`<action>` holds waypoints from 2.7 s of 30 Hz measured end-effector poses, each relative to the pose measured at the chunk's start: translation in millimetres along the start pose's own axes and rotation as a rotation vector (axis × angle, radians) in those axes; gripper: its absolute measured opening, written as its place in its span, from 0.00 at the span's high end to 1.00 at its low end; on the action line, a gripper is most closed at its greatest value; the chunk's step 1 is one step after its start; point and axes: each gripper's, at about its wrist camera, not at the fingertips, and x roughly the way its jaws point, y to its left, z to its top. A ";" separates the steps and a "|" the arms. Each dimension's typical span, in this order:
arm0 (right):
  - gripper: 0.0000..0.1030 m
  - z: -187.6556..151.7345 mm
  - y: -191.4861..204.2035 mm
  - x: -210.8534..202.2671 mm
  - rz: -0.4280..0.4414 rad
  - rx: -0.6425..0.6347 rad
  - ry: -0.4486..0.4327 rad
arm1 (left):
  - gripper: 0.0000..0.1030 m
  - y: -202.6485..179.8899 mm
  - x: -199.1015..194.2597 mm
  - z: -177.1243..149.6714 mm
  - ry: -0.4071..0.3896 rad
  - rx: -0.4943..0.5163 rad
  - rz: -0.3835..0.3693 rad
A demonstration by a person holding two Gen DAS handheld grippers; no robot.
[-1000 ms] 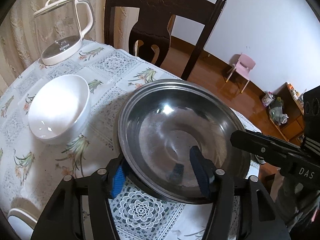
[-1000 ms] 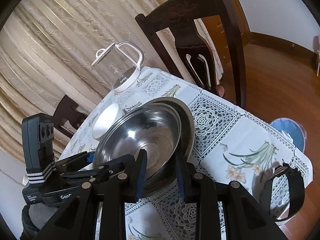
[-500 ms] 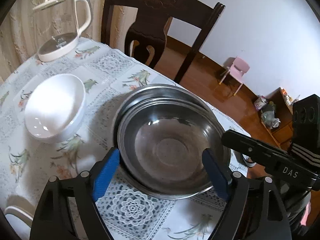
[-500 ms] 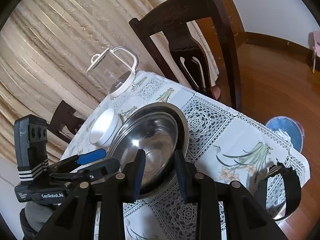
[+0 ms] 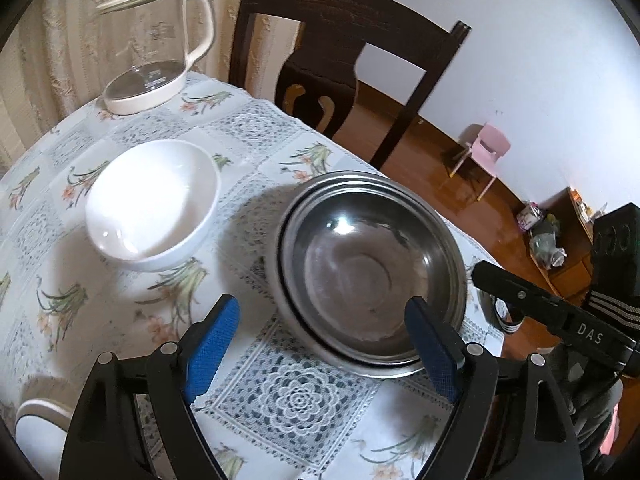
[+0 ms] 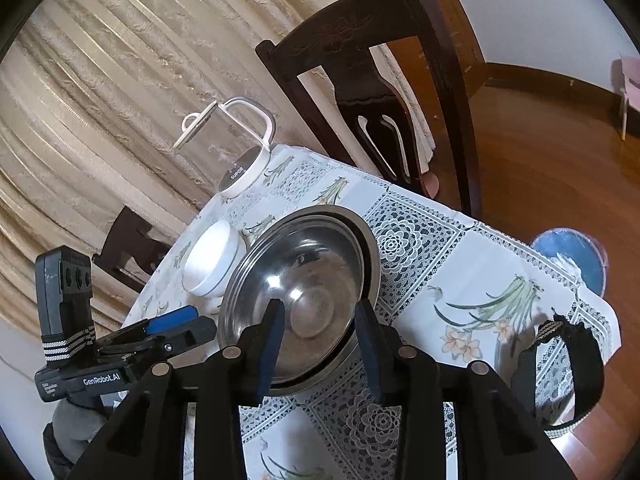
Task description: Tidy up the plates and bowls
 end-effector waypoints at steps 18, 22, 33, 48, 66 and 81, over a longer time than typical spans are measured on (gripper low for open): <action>0.53 0.2 16.9 2.7 0.021 -0.011 -0.009 | 0.17 53.1 -27.0 -4.2 -0.041 -0.090 0.050; 0.53 1.6 27.9 4.9 0.032 -0.034 -0.007 | 0.17 61.8 -31.8 -3.1 -0.050 -0.103 0.060; 0.49 8.6 61.0 19.3 0.065 -0.096 0.002 | 0.17 88.2 -37.1 1.7 -0.072 -0.161 0.071; 0.47 21.6 108.7 71.7 0.104 -0.171 0.082 | 0.17 141.3 -28.7 17.2 -0.079 -0.305 0.089; 0.47 42.0 129.5 129.4 0.054 -0.178 0.174 | 0.17 177.2 12.2 39.1 -0.023 -0.390 0.053; 0.55 45.7 132.2 161.7 -0.020 -0.176 0.241 | 0.53 192.6 36.2 39.3 0.025 -0.397 0.020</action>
